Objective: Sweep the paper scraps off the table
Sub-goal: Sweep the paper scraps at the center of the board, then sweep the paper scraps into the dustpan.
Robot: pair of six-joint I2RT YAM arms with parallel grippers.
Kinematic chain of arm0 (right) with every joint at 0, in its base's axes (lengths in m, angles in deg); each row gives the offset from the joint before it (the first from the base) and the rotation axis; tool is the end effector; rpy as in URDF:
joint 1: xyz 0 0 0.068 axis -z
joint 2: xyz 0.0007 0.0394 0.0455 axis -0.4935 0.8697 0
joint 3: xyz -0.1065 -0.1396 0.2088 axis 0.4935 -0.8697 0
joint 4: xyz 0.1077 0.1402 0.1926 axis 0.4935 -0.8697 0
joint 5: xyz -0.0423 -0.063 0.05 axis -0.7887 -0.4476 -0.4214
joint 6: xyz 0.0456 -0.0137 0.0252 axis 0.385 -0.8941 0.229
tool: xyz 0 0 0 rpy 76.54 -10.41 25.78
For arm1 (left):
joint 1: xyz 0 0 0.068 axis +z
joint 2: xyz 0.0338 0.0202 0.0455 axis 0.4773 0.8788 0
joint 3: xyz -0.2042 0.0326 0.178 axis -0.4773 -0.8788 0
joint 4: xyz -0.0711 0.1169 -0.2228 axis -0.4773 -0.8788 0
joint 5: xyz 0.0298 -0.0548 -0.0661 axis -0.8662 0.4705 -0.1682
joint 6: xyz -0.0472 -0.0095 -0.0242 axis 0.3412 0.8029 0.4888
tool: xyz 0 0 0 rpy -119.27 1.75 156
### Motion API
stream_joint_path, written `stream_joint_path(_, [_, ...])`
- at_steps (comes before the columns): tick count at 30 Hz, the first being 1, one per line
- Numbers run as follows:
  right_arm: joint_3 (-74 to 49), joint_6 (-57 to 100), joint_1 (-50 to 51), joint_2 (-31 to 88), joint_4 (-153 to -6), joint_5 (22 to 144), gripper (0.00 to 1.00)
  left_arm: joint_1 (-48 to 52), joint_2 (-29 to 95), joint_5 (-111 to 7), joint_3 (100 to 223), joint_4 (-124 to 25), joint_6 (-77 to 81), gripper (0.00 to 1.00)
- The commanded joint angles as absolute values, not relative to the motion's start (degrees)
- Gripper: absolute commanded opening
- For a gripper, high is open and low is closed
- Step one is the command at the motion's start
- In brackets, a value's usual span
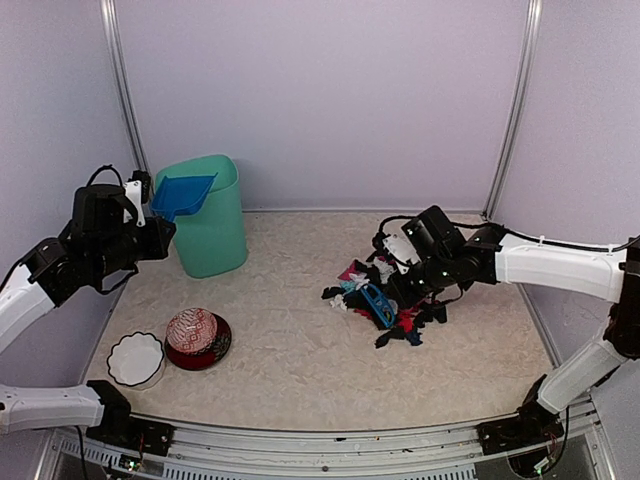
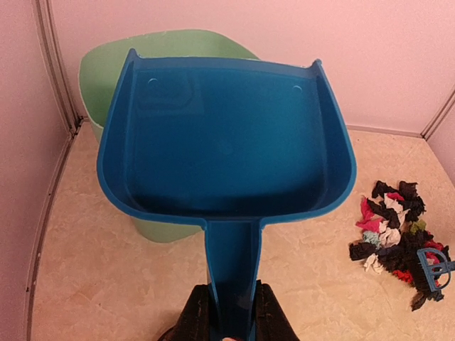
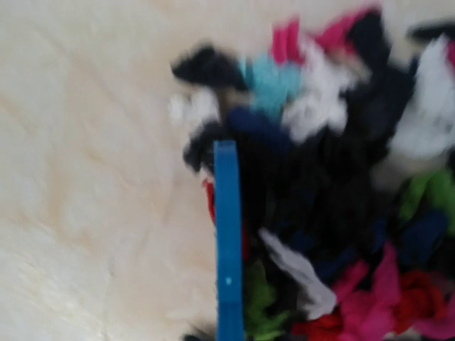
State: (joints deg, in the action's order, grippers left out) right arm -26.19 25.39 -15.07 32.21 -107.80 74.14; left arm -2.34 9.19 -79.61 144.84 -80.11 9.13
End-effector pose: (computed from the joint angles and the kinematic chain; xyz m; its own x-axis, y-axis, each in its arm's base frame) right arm 0.2230 0.2191 0.2530 -0.6715 -0.4086 -0.6182 -0.5808 0.8082 0.0968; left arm 0.1725 -0.0894 0.3519 -0.4123 -0.0977 -0.9058 0.1019 0.9830 -0.1525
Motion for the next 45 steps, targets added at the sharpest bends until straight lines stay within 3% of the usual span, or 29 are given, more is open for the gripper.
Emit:
stream_joint_path(1, [-22.6,23.5,-13.1,25.4,-107.8,77.7,0.0,-3.4,9.8,-78.8,150.0,-81.7,10.7,0.0])
stream_joint_path(8, [-18.6,20.9,-9.3,21.9,-112.0,63.6,0.0,-8.3,12.9,-73.8,154.4,-85.0,10.6,0.0])
stream_joint_path(15, [-20.7,19.9,-7.3,20.6,-113.4,46.3,0.0,-19.0,16.8,-75.5,156.1,-88.1,10.8,0.0])
stream_joint_path(19, [-23.4,21.5,-6.4,20.7,-114.4,42.3,0.0,-26.5,19.2,-77.7,154.8,-89.2,11.4,0.0])
stream_joint_path(29, [-30.3,26.9,-4.5,19.8,-116.4,46.1,0.0,-40.0,24.6,-77.7,149.5,-89.0,15.3,0.0])
stream_joint_path(45, [-33.9,30.4,-3.8,20.1,-117.0,53.7,0.0,-45.0,28.8,-68.5,143.5,-85.9,18.8,0.0])
